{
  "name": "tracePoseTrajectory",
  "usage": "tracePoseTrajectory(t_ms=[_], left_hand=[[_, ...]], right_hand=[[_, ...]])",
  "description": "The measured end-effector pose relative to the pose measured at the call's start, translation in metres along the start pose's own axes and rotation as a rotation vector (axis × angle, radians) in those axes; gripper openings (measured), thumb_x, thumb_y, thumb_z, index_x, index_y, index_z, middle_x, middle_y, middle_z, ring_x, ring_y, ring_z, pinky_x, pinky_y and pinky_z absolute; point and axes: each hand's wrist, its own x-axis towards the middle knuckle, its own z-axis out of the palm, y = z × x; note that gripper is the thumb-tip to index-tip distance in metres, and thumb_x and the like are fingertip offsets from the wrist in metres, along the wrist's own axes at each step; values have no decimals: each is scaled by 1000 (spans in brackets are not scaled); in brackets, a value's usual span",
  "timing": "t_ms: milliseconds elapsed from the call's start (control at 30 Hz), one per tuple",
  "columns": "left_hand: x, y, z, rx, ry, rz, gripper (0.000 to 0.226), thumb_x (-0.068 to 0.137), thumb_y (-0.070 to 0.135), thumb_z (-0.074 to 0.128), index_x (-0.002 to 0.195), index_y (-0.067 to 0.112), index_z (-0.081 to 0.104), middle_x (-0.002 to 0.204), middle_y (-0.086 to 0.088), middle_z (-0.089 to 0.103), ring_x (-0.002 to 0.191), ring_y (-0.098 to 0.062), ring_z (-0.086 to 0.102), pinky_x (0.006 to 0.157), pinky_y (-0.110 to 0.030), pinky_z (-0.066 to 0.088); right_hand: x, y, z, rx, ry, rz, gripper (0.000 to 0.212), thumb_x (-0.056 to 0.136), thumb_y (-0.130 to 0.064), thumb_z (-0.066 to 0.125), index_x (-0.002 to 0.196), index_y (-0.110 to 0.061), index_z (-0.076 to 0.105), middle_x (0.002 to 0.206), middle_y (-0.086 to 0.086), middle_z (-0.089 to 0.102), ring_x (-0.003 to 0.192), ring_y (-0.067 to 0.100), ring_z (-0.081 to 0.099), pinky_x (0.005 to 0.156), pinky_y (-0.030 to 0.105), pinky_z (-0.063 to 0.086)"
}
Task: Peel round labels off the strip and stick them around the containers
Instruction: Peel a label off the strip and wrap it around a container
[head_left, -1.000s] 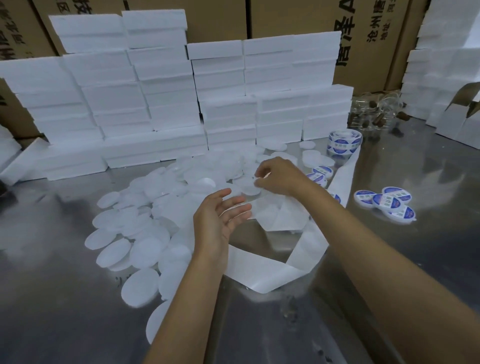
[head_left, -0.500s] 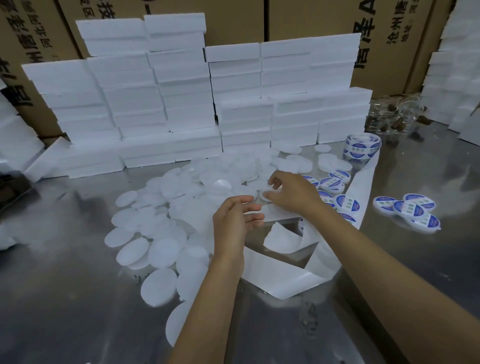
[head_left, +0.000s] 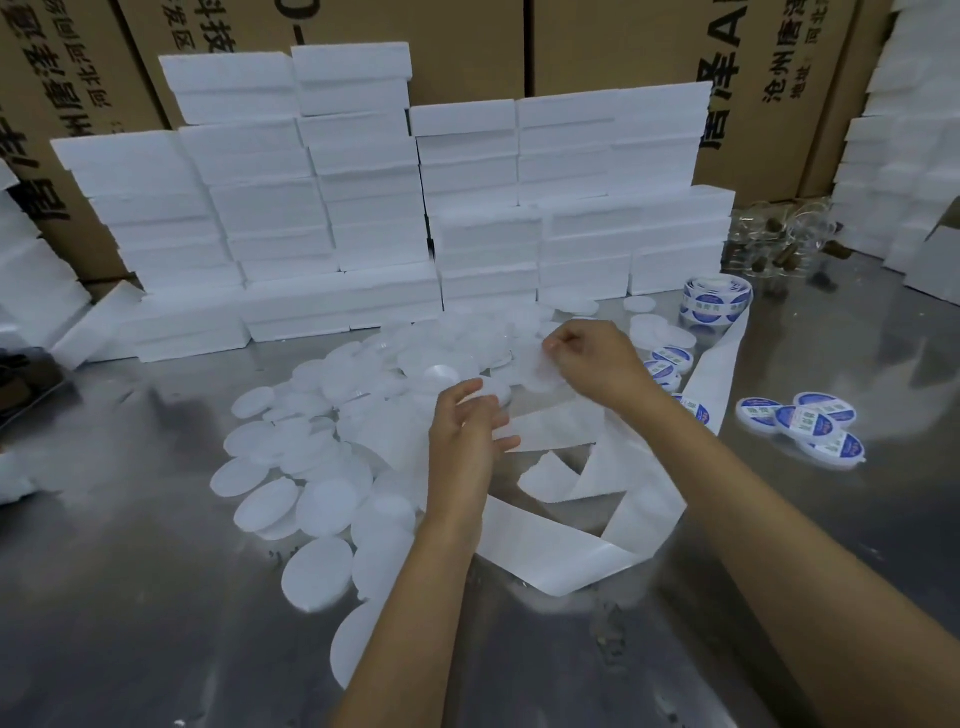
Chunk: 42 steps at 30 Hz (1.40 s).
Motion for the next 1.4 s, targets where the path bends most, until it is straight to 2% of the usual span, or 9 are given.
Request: tracePoseTrajectory(t_ms=[133, 267, 400, 500, 667, 833, 1000, 1233, 1400], left_hand=[[-9, 4, 3, 10, -200, 59, 36, 99, 41, 60, 132, 44, 48, 118, 12, 64, 89, 2, 71, 75, -21, 58], [-21, 4, 10, 48, -257, 247, 35, 101, 29, 58, 136, 36, 51, 127, 6, 63, 106, -5, 69, 74, -20, 58], [-24, 6, 10, 13, -251, 264, 32, 107, 13, 46, 134, 28, 53, 119, 0, 71, 101, -16, 73, 74, -24, 59], [-22, 8, 8, -6, -242, 200, 29, 107, 10, 44, 125, 30, 57, 109, -3, 73, 95, -22, 74, 72, -28, 60], [-18, 7, 10, -40, -224, 63, 27, 102, 7, 54, 113, 30, 62, 99, -1, 76, 87, -24, 76, 66, -29, 60], [-18, 8, 8, -80, -208, 96, 26, 95, 6, 62, 113, 25, 62, 107, -9, 75, 89, -29, 74, 75, -34, 60], [-27, 5, 14, 296, -50, 463, 32, 88, 24, 72, 109, 42, 55, 104, 20, 67, 99, 0, 63, 84, -15, 48], [-22, -8, 18, 510, -225, 466, 42, 84, 11, 74, 111, 36, 55, 106, 23, 62, 96, 16, 54, 73, -3, 40], [-11, -8, 12, 448, -79, 430, 39, 82, 3, 72, 96, 36, 58, 104, 26, 62, 99, 5, 56, 79, 3, 35]], right_hand=[[-37, -17, -23, 464, -335, 14, 16, 97, -16, 59, 92, -11, 73, 96, 6, 75, 92, 19, 70, 75, 25, 58], [-62, -16, -31, 654, -425, 61, 16, 97, -15, 60, 100, -5, 73, 95, 12, 75, 90, 22, 73, 81, 25, 57], [-76, -4, -54, 331, -252, -26, 12, 94, -7, 61, 100, -8, 71, 98, 9, 75, 88, 24, 72, 78, 26, 59], [-95, 8, -81, 66, -573, -146, 30, 86, 7, 54, 99, -15, 71, 99, 5, 74, 95, 14, 69, 90, 31, 54], [-128, 26, -93, -234, -815, -174, 42, 68, -35, 63, 108, -46, 65, 122, -26, 58, 122, -1, 49, 104, 25, 40], [-126, 39, -67, -114, -573, -158, 7, 87, -20, 71, 90, -25, 74, 97, -10, 70, 94, 10, 63, 91, 35, 50], [-103, 32, -50, 143, -364, 8, 3, 89, -13, 69, 89, -15, 72, 90, 5, 76, 85, 21, 71, 86, 42, 55], [-87, 26, -35, 422, -245, 113, 24, 87, -9, 73, 109, -15, 65, 81, 3, 76, 56, 2, 64, 43, 10, 40], [-97, 40, -43, 454, -393, 23, 51, 86, 2, 64, 122, -33, 55, 97, 14, 73, 83, 32, 68, 67, 33, 50]])
